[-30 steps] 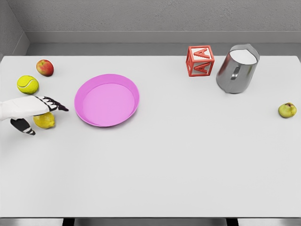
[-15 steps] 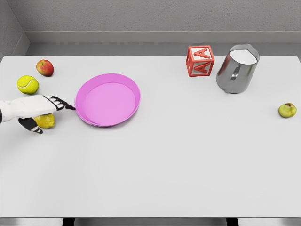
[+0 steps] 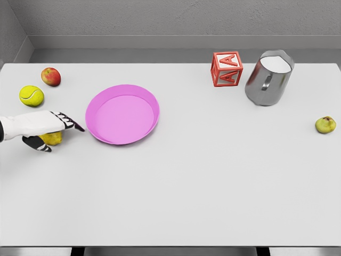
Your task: Put the lemon on the plate with left arm
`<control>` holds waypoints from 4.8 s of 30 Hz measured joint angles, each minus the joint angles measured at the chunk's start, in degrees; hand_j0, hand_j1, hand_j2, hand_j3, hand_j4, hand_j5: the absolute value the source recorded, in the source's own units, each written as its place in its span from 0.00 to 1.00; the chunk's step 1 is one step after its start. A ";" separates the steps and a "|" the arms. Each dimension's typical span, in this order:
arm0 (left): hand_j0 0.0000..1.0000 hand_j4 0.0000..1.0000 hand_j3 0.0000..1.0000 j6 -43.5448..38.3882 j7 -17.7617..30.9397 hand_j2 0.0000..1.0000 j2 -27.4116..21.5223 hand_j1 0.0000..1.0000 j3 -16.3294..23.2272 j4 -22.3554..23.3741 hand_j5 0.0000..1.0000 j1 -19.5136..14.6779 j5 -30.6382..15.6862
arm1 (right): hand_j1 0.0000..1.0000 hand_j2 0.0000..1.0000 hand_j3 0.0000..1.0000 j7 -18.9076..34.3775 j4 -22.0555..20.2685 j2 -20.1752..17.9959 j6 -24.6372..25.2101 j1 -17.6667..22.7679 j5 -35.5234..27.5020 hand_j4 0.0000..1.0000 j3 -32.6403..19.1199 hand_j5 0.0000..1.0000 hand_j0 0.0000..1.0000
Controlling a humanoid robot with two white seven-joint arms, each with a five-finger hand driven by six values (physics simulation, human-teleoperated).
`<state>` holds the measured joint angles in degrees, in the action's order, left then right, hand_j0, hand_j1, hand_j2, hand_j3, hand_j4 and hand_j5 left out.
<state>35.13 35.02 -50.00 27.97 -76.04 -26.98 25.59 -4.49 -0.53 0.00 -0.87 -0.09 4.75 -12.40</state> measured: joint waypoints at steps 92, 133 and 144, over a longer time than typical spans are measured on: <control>0.53 0.53 0.53 0.02 0.01 0.53 4.49 0.53 0.08 0.06 0.53 -7.38 -0.92 | 1.00 1.00 1.00 0.00 0.00 0.00 0.00 0.00 0.00 1.00 0.00 1.00 1.00; 1.00 1.00 1.00 0.01 0.01 1.00 15.29 1.00 1.68 0.27 1.00 -10.72 0.67 | 1.00 1.00 1.00 0.00 0.00 0.00 0.00 0.00 0.00 1.00 0.00 1.00 1.00; 1.00 1.00 1.00 0.11 0.03 1.00 10.03 1.00 -8.19 5.44 1.00 -3.78 -8.02 | 1.00 1.00 1.00 0.00 0.00 0.00 0.00 0.00 0.00 1.00 0.00 1.00 1.00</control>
<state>35.24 35.05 -39.97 19.78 -70.60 -30.77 17.57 -4.49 -0.53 0.00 -0.88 -0.09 4.75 -12.39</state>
